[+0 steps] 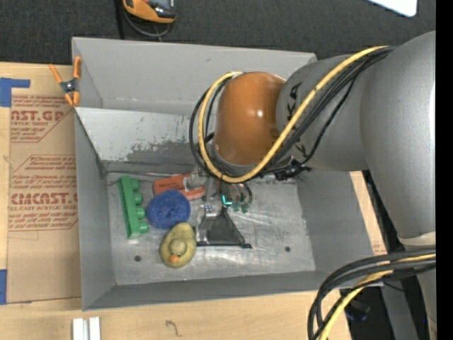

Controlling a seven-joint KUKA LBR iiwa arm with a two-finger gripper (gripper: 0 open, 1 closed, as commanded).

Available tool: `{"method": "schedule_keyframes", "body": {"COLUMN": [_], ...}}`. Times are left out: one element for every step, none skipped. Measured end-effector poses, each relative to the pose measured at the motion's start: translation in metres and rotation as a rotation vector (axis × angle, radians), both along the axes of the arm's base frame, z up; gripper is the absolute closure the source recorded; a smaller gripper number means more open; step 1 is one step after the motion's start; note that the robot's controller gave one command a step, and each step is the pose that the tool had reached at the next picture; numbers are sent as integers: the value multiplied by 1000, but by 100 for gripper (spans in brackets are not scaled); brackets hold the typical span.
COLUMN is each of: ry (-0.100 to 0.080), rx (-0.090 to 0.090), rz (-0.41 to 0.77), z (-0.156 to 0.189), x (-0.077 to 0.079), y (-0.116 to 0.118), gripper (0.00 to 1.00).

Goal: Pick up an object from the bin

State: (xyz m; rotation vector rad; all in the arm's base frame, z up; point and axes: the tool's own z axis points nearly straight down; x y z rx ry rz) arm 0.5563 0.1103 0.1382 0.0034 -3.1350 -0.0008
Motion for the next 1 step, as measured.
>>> {"method": "schedule_keyframes", "body": {"ry": [-7], "rx": [1], "rz": [-1], "z": [4], "x": [2], "y": [0], "gripper": [0]}}
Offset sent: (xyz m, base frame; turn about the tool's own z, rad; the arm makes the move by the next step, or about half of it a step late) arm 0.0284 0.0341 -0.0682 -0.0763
